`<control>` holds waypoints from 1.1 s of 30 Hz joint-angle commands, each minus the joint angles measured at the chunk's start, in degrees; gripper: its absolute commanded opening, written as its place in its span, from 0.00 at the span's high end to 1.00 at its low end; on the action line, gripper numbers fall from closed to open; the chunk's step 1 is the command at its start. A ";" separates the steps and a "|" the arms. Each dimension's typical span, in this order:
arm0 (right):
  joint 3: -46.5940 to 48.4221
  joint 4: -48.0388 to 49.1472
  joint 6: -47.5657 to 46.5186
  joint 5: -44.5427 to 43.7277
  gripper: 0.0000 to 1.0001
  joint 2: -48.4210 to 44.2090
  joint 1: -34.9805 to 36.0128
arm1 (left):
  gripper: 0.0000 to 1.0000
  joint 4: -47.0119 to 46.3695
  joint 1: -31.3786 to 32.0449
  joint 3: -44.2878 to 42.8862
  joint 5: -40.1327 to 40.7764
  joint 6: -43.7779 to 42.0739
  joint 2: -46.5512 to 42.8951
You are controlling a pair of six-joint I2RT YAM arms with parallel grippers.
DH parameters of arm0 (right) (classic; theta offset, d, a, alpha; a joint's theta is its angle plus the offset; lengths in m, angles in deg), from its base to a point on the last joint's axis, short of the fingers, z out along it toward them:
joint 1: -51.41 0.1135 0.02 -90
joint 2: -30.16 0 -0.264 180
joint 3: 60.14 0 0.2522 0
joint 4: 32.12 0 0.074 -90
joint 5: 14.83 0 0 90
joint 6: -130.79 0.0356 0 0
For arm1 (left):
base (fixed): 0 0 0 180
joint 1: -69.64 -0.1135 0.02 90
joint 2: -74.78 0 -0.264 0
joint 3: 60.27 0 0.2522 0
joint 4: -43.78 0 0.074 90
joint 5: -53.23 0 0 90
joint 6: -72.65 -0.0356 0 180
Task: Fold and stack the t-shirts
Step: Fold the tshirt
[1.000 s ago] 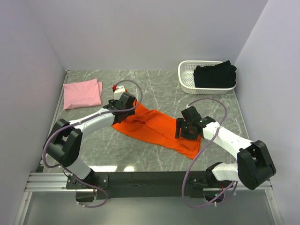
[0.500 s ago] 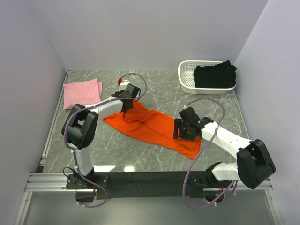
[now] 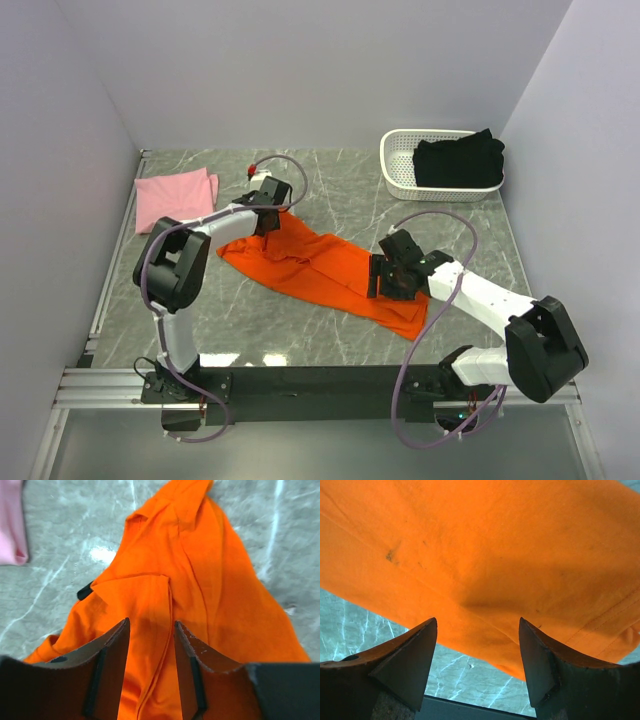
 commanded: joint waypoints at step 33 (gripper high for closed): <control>3.11 1.10 1.19 -1.55 0.27 4.22 4.35 | 0.99 -3.61 -2.81 11.29 3.79 3.27 -9.41</control>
